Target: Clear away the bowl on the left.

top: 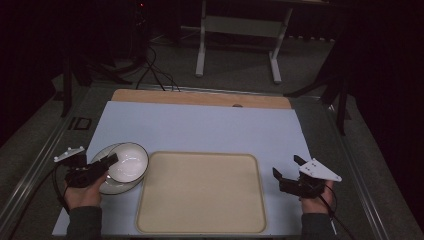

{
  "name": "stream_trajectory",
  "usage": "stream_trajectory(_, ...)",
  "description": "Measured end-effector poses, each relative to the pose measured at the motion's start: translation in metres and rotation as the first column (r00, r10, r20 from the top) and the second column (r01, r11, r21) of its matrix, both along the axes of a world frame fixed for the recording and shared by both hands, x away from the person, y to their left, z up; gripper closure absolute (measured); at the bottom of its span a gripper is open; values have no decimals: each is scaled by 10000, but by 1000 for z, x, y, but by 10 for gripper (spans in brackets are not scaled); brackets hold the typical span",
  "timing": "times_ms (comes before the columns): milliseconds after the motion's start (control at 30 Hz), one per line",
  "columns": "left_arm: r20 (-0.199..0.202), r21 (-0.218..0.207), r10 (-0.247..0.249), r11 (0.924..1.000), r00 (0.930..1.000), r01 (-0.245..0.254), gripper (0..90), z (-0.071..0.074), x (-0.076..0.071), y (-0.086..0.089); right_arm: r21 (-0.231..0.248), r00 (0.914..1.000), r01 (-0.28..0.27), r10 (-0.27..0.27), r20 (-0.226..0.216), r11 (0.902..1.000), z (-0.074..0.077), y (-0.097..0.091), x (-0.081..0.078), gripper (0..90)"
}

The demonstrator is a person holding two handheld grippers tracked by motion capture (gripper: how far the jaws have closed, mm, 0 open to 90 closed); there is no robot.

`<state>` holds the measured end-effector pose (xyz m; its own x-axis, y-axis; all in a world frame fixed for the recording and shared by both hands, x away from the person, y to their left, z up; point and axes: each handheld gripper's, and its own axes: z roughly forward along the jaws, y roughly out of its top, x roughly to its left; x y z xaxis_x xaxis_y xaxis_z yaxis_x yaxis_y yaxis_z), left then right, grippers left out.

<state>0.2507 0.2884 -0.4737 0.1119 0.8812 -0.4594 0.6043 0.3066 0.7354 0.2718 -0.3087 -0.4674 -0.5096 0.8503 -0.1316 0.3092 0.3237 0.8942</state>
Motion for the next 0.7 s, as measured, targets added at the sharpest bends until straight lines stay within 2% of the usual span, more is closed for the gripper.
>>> stream_trajectory(700, 162, -77, -369, 9993, 9992, 370, 780, 1, 2, -16, -4, 10000, 12, -12, 15, 10000, 0, 0, 0, 137)
